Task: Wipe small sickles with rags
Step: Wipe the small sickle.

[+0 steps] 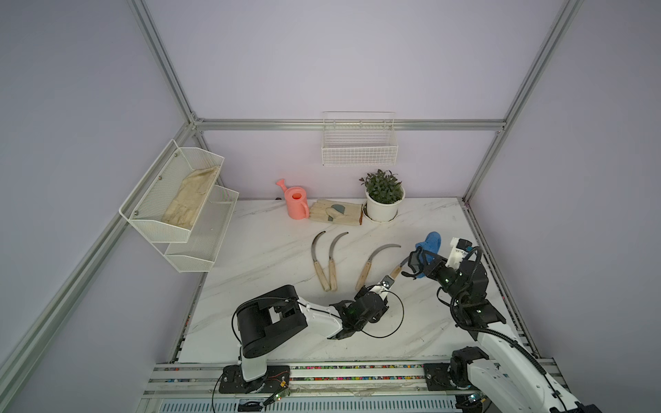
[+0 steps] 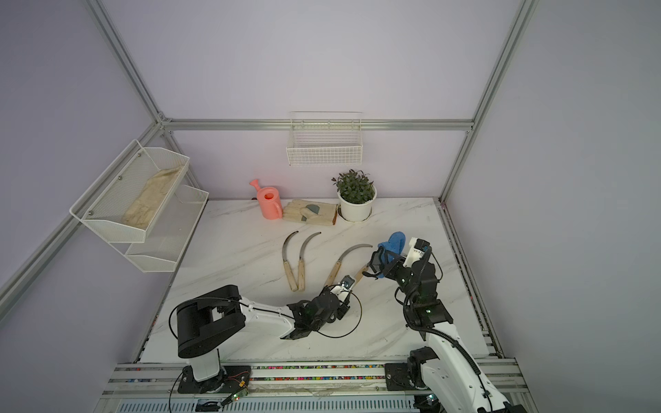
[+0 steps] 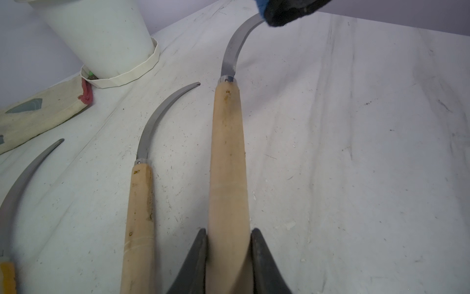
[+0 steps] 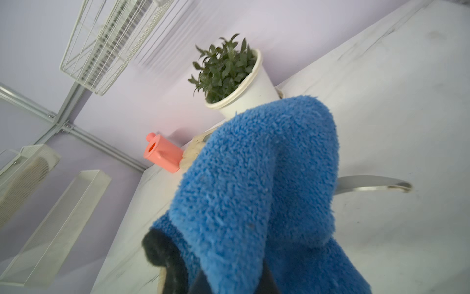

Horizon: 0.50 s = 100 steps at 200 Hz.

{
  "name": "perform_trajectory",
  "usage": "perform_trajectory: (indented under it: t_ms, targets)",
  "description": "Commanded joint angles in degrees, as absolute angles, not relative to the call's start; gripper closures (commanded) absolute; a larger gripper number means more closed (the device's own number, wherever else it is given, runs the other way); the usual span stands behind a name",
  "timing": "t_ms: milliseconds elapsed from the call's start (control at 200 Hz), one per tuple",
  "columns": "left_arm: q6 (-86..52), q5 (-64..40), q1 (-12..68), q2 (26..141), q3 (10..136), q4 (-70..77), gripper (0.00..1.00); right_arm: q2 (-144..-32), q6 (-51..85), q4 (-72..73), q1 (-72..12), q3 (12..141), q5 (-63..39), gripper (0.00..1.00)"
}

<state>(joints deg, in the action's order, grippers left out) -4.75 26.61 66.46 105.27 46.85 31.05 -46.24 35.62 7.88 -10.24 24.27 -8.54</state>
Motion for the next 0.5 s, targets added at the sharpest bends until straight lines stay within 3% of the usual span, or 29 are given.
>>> perform_trajectory:
  t_ms: [0, 290, 495]
  targets:
    - [1.33, 23.91, 66.71, 105.24, 47.79, 38.02, 1.0, -49.37, 34.52, 8.53, -13.77, 25.86, -11.81, 1.0]
    - [7.08, 15.68, 66.36, 102.83, 42.92, 47.33, 1.0, -66.78, 34.34, 15.23, -14.5, 25.96, -8.55, 1.0]
    - [6.57, 10.79, 64.12, 100.74, 38.75, 52.45, 1.0, -70.12, 34.69, 16.88, -14.57, 24.96, -7.31, 1.0]
